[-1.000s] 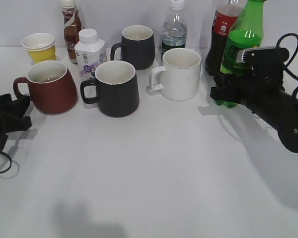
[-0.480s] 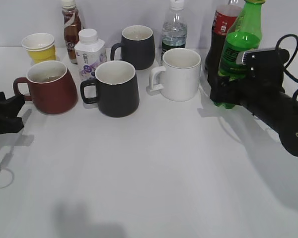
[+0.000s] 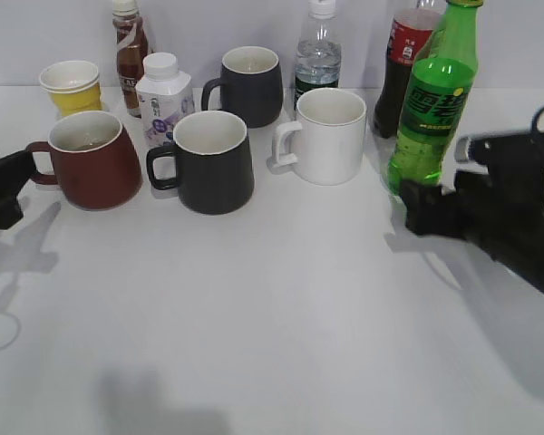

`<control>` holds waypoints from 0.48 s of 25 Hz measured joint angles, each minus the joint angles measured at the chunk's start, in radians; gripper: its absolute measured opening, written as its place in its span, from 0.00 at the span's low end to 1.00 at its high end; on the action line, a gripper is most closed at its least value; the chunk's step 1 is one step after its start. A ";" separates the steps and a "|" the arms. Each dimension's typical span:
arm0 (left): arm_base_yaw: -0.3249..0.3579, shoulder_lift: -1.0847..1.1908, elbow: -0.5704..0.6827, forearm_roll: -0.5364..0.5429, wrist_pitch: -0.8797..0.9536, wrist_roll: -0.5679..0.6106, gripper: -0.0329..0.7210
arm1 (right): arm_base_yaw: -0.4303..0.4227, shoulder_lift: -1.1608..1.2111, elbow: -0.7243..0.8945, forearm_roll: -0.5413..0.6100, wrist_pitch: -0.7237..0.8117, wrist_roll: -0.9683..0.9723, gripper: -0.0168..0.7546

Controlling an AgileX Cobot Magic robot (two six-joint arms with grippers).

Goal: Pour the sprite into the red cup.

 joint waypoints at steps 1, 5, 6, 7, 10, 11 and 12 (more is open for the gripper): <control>0.000 -0.031 0.000 0.000 0.053 -0.017 0.52 | 0.000 -0.008 0.023 0.001 0.004 0.000 0.82; 0.000 -0.155 -0.020 0.002 0.305 -0.090 0.52 | 0.000 -0.061 0.072 0.001 0.084 0.003 0.81; -0.001 -0.185 -0.041 0.005 0.392 -0.115 0.52 | 0.000 -0.082 0.072 0.001 0.120 0.003 0.80; -0.007 -0.213 -0.068 0.005 0.472 -0.130 0.52 | 0.000 -0.106 0.072 0.001 0.169 0.004 0.80; -0.058 -0.284 -0.163 0.004 0.799 -0.146 0.52 | 0.000 -0.188 0.055 -0.004 0.346 0.026 0.79; -0.088 -0.307 -0.202 0.004 0.900 -0.147 0.52 | 0.000 -0.221 0.044 -0.010 0.429 0.042 0.79; -0.123 -0.325 -0.235 0.001 1.023 -0.147 0.52 | 0.000 -0.250 0.029 -0.022 0.525 0.057 0.79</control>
